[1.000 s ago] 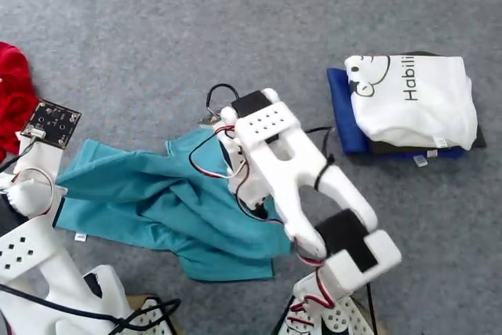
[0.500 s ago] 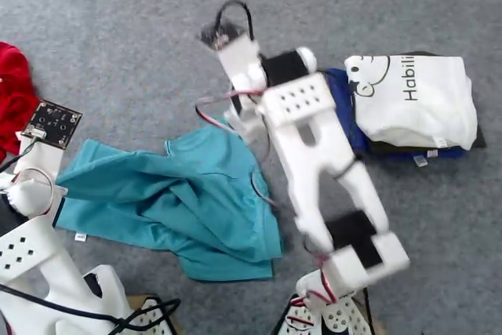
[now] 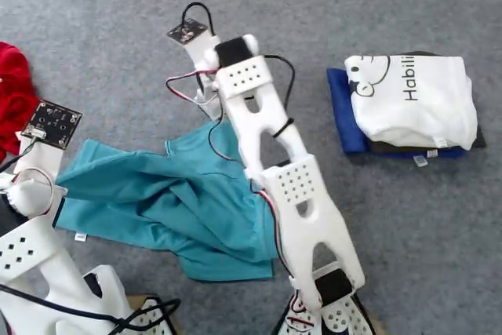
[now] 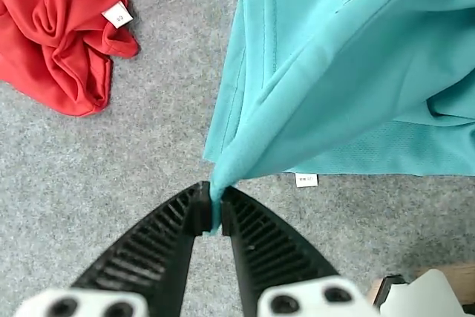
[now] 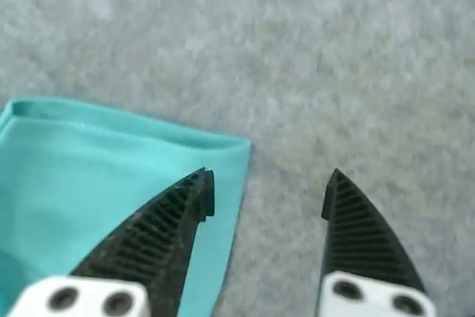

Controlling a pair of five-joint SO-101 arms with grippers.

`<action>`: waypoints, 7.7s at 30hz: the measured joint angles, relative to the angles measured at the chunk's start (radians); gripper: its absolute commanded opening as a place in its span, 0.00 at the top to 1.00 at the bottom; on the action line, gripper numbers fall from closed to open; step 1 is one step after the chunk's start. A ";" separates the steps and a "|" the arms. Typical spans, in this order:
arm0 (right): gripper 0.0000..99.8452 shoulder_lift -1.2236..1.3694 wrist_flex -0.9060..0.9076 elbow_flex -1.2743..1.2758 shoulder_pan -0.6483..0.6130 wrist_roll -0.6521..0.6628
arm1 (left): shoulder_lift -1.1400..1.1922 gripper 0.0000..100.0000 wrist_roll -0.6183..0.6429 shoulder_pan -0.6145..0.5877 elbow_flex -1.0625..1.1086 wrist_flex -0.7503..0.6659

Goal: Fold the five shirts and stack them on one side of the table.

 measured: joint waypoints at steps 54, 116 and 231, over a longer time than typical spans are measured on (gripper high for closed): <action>0.75 0.029 -0.083 0.176 -0.021 -0.002 | 0.000 0.97 -0.028 -0.057 0.038 0.000; 0.99 -1.330 -0.272 -0.334 0.124 -0.006 | -0.026 0.97 0.973 -0.057 -1.491 0.213; 0.99 -1.470 -0.724 2.134 0.333 0.238 | 0.638 0.97 0.278 0.083 0.138 -0.399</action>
